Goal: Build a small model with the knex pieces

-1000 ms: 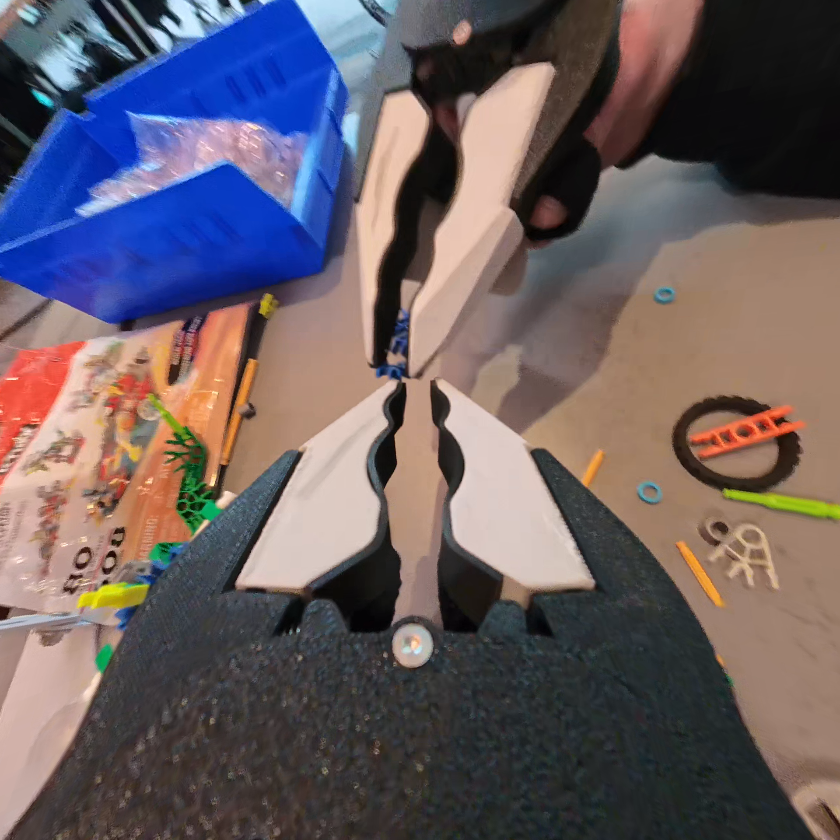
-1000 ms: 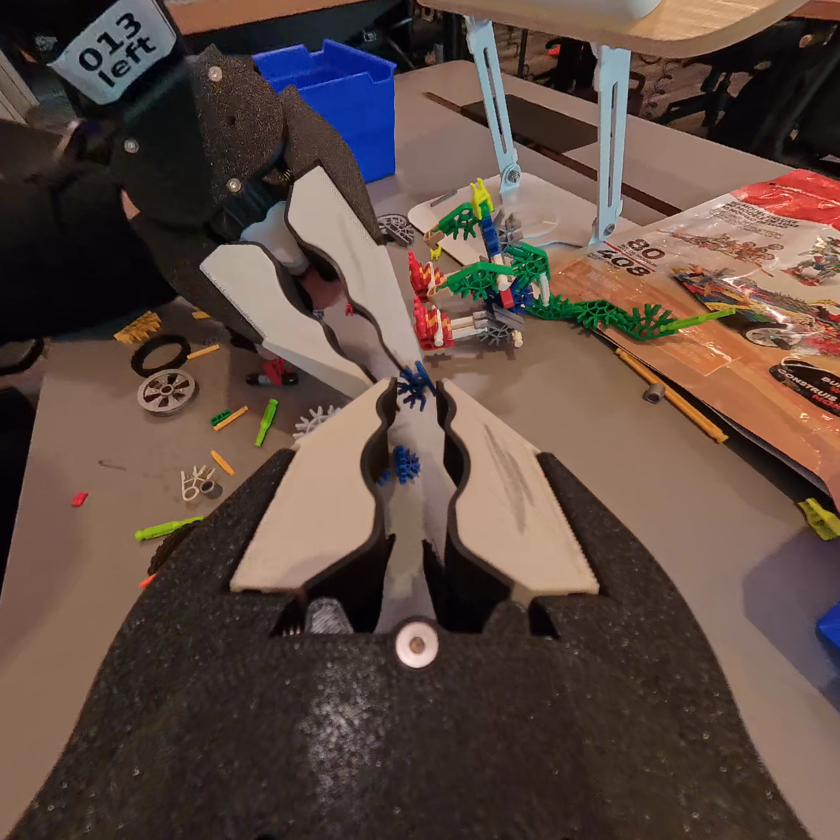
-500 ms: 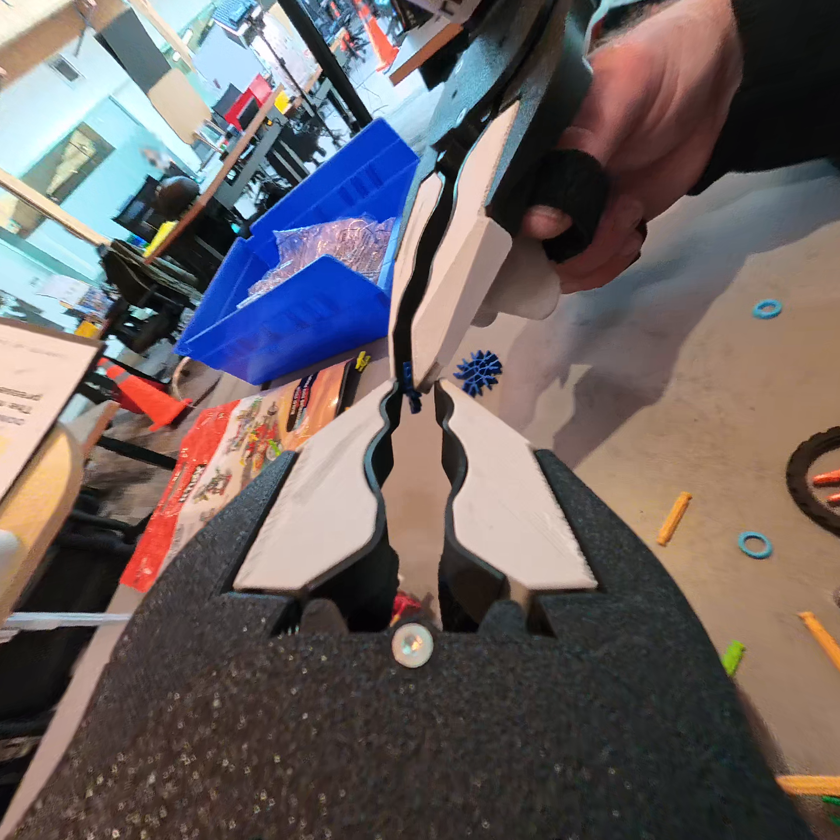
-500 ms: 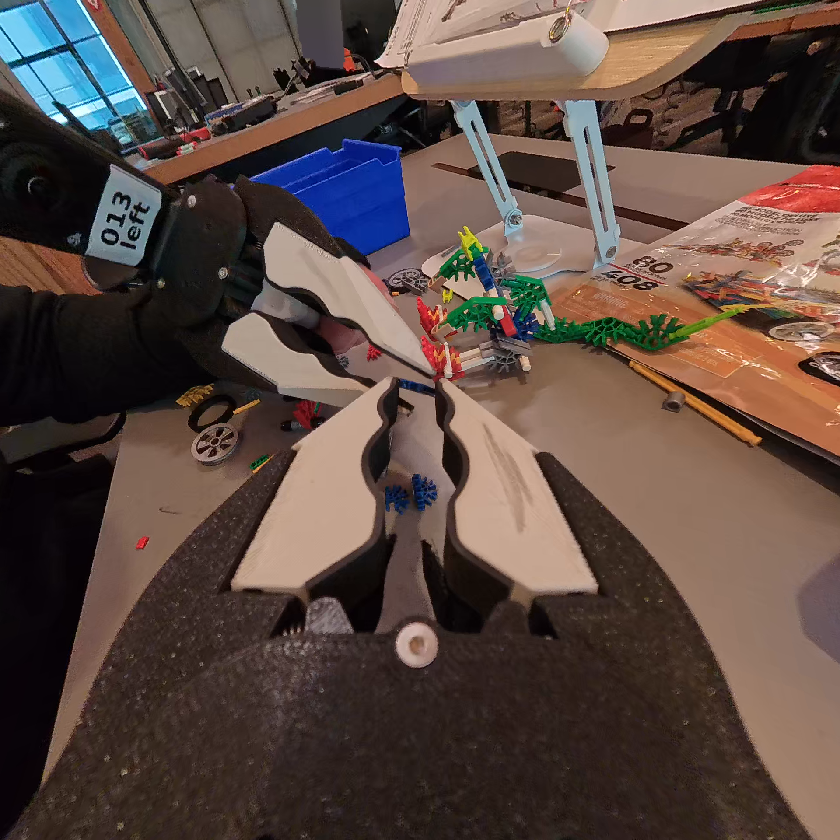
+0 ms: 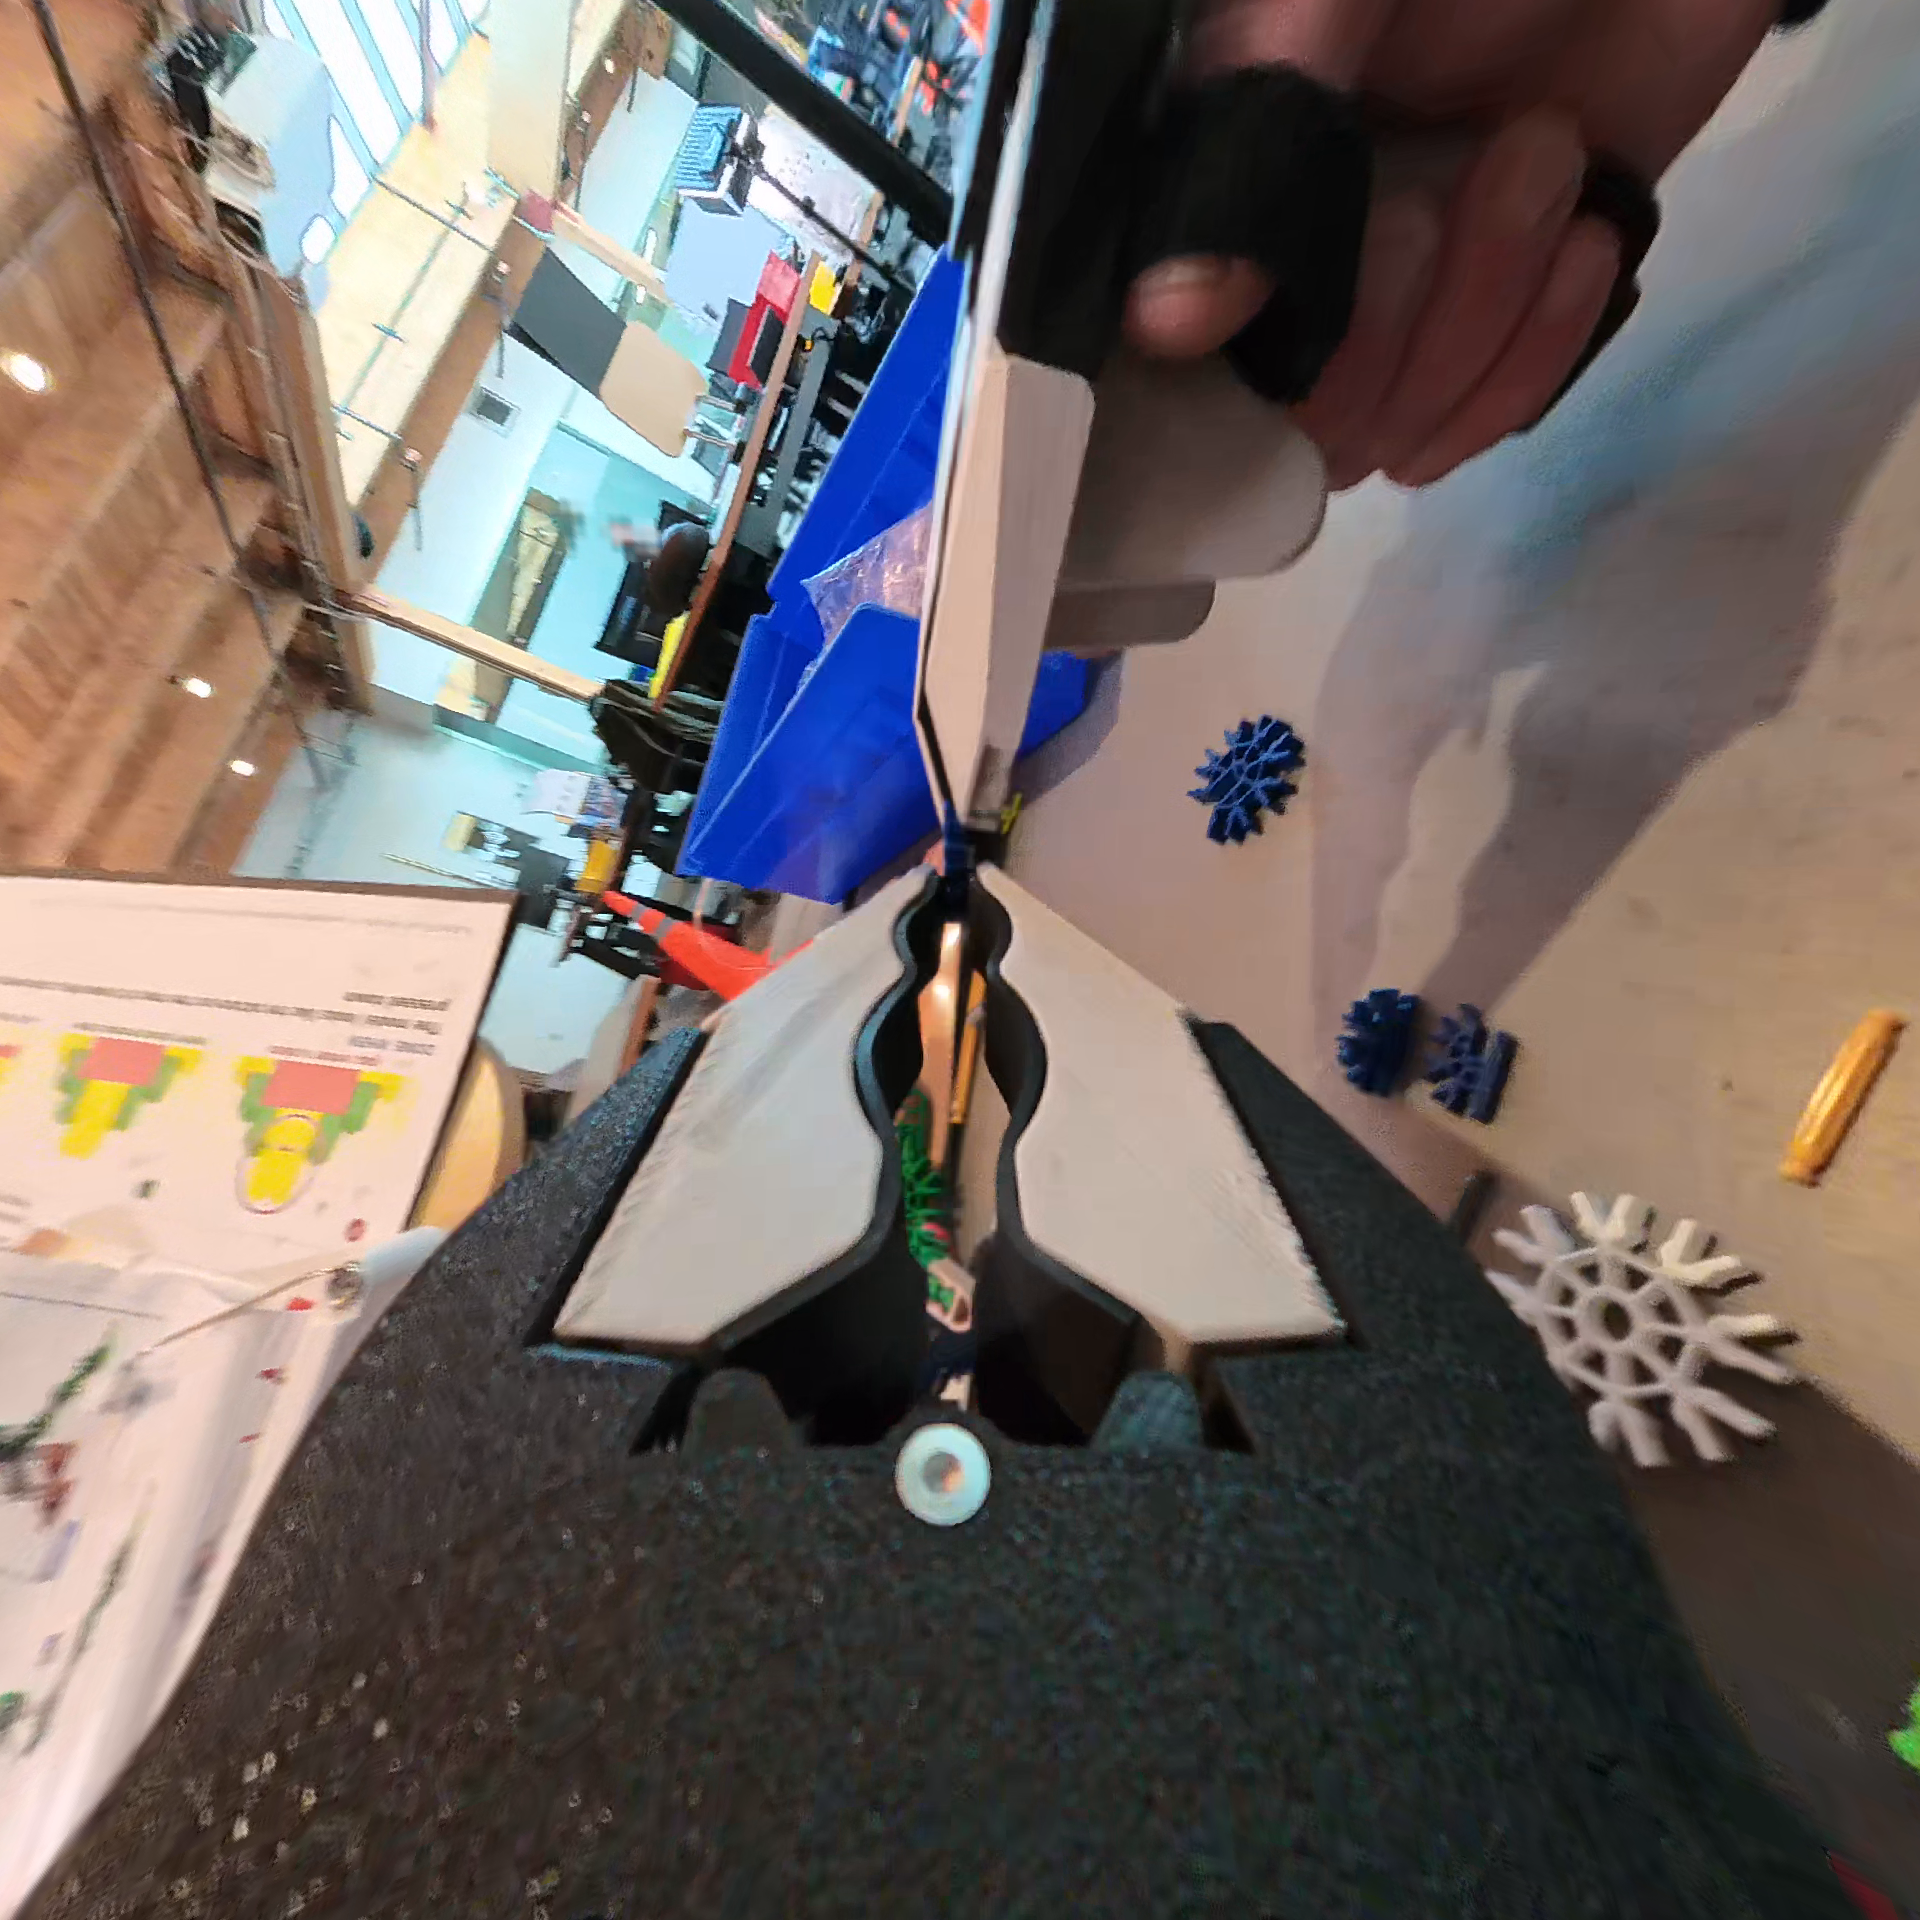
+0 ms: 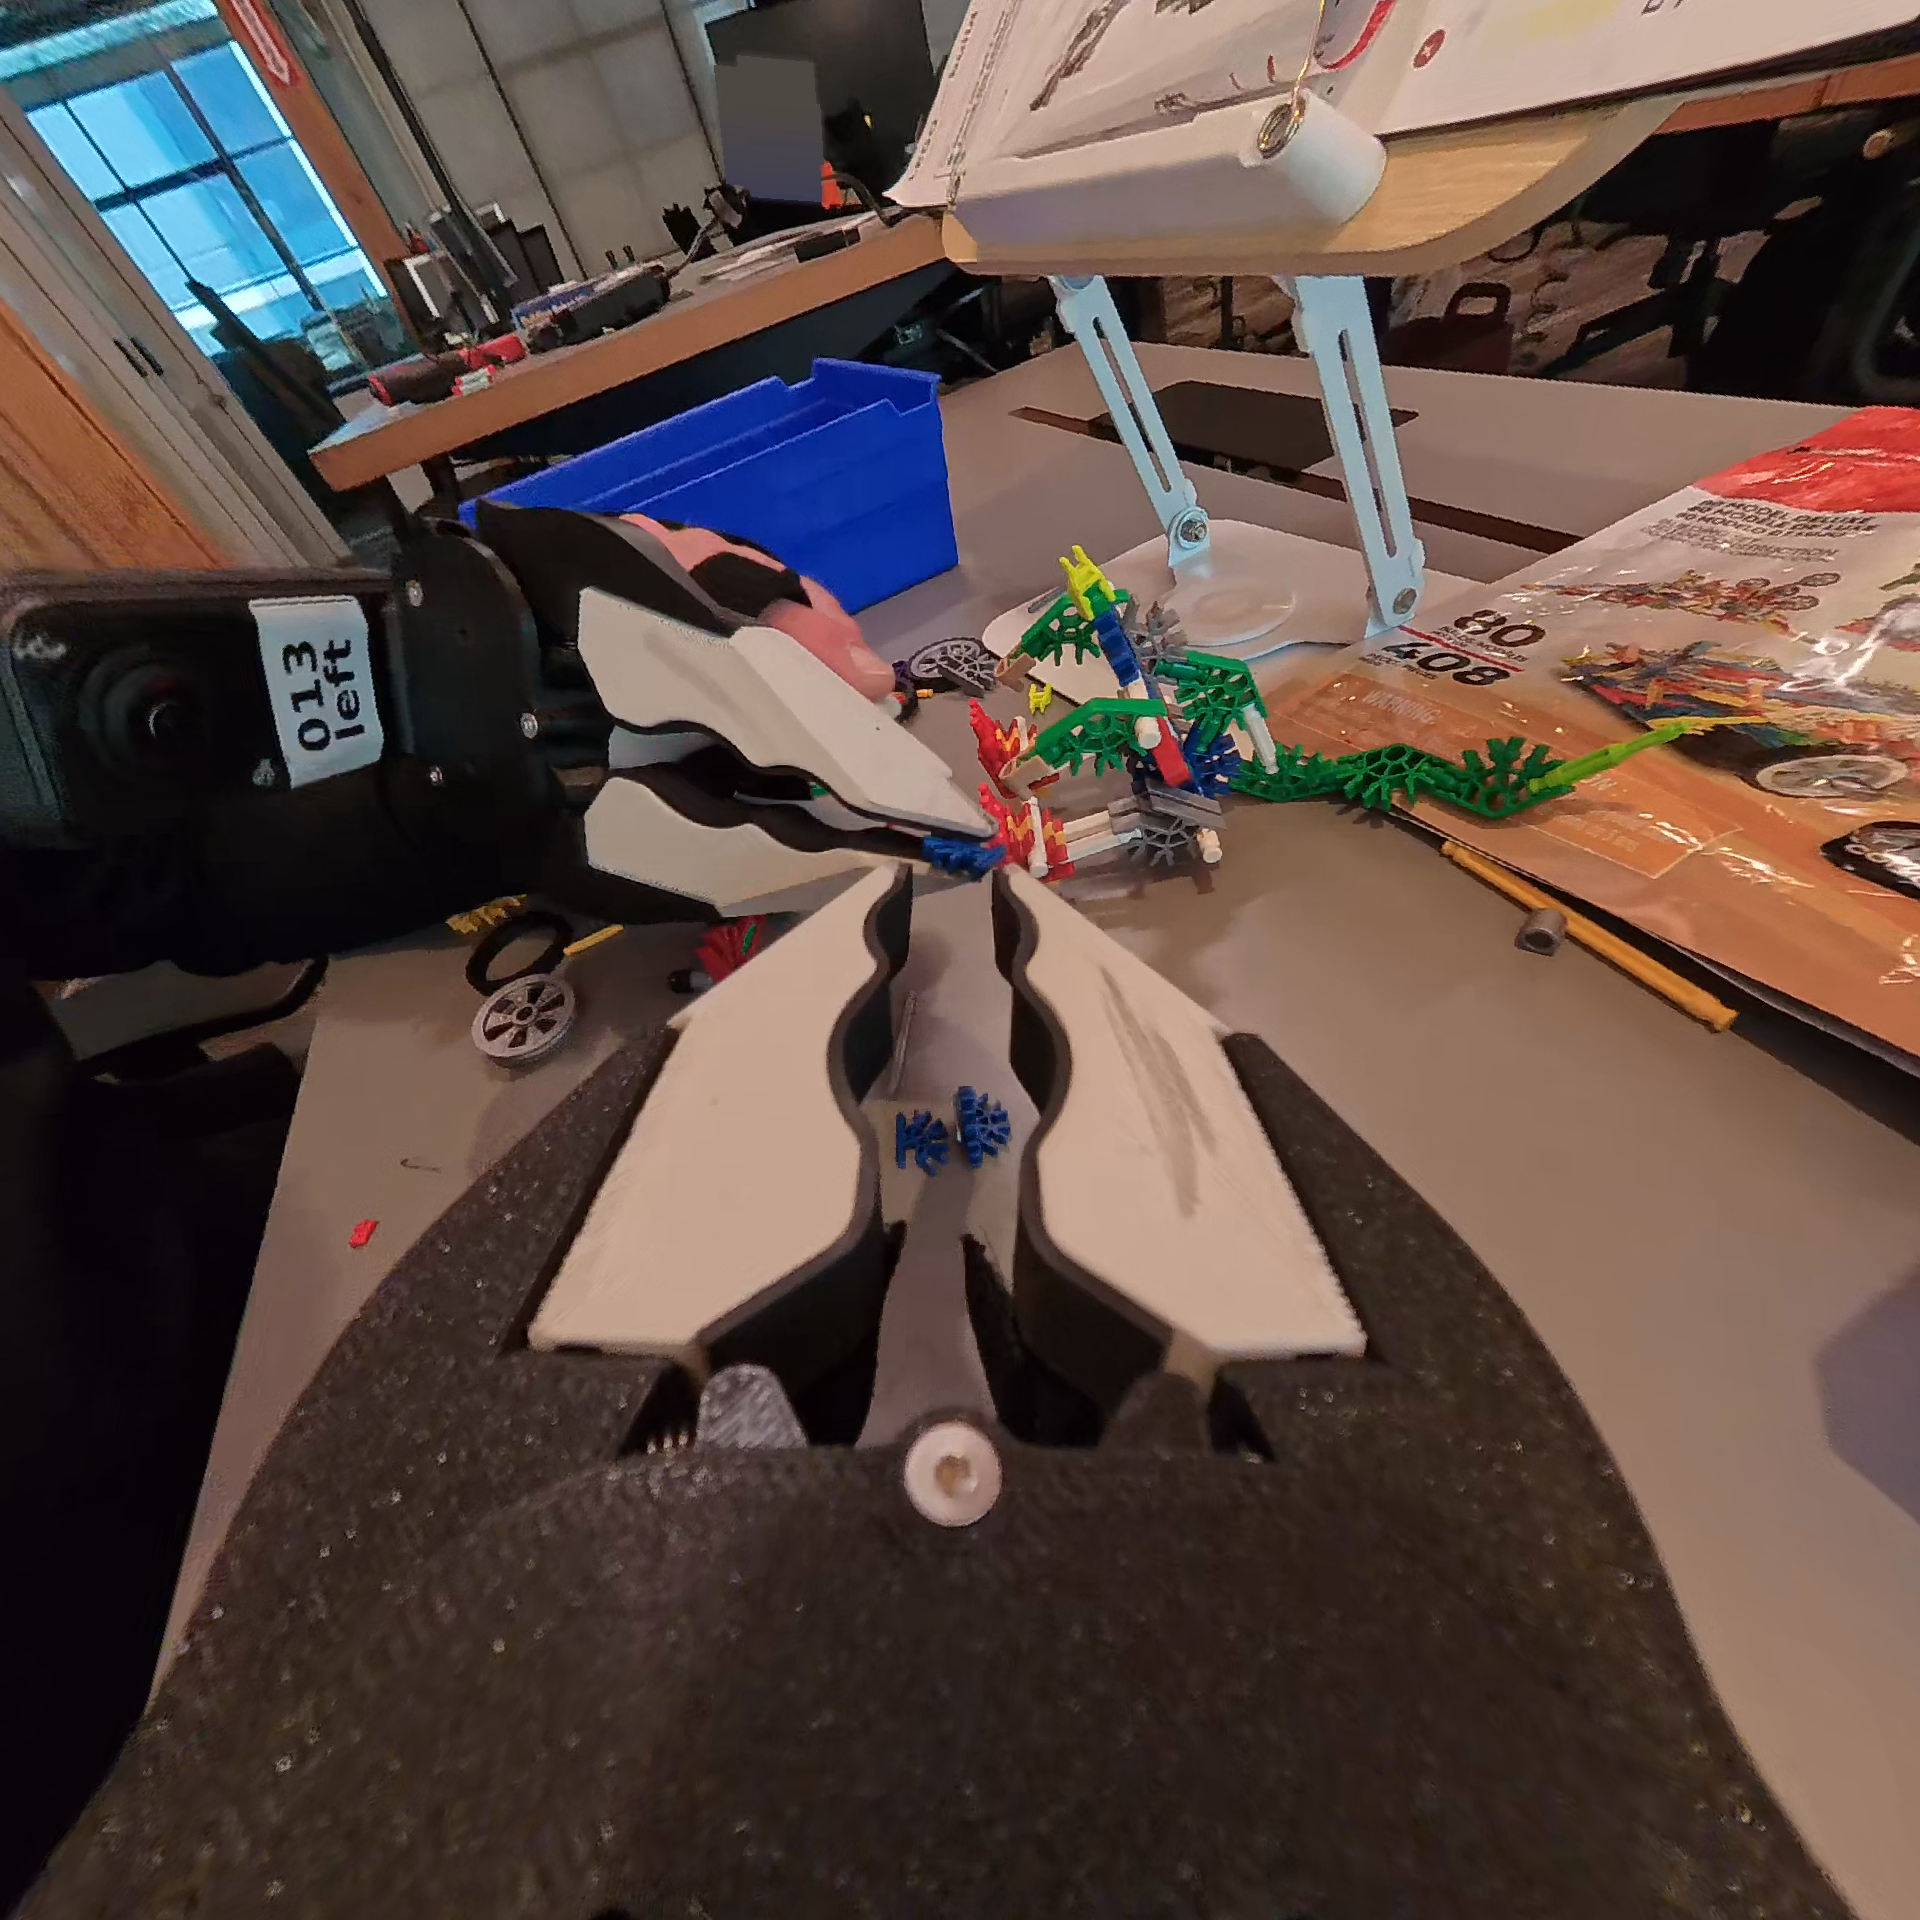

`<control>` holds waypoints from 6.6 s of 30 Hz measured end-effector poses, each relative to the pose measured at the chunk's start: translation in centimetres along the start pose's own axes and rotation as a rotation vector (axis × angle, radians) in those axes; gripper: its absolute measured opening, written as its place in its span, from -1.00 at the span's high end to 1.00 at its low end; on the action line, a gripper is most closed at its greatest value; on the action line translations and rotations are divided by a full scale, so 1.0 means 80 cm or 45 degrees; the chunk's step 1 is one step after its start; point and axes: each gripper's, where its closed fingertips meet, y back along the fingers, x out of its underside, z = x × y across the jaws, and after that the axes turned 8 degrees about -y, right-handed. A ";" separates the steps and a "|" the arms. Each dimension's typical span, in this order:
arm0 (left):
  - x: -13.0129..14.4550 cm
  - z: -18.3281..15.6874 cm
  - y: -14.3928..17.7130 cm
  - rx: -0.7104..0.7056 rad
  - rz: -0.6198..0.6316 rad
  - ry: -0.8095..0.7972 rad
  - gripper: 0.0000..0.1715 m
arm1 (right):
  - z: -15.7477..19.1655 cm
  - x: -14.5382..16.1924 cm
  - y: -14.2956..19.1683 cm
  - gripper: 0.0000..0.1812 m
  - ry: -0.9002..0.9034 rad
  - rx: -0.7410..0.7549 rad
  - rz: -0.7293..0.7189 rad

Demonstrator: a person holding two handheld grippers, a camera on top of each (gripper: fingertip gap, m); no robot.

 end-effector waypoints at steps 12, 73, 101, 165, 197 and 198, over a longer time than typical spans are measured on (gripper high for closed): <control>-0.004 -0.007 -0.002 -0.070 0.062 -0.337 1.00 | -0.001 0.004 -0.001 0.85 0.076 0.048 0.036; 0.010 -0.059 0.027 0.606 0.060 0.293 0.91 | -0.018 0.008 0.004 0.84 0.129 0.127 0.053; 0.009 -0.130 0.034 1.029 0.136 0.587 0.92 | -0.020 0.016 -0.001 0.84 0.132 0.123 0.082; 0.000 -0.139 0.037 1.066 0.134 0.551 0.91 | -0.022 0.019 -0.003 0.84 0.158 0.132 0.104; -0.002 -0.141 0.029 0.966 0.170 0.367 0.90 | -0.020 0.019 -0.004 0.84 0.178 0.134 0.113; -0.001 -0.140 0.028 0.962 0.170 0.364 0.90 | -0.020 0.019 -0.004 0.84 0.179 0.134 0.113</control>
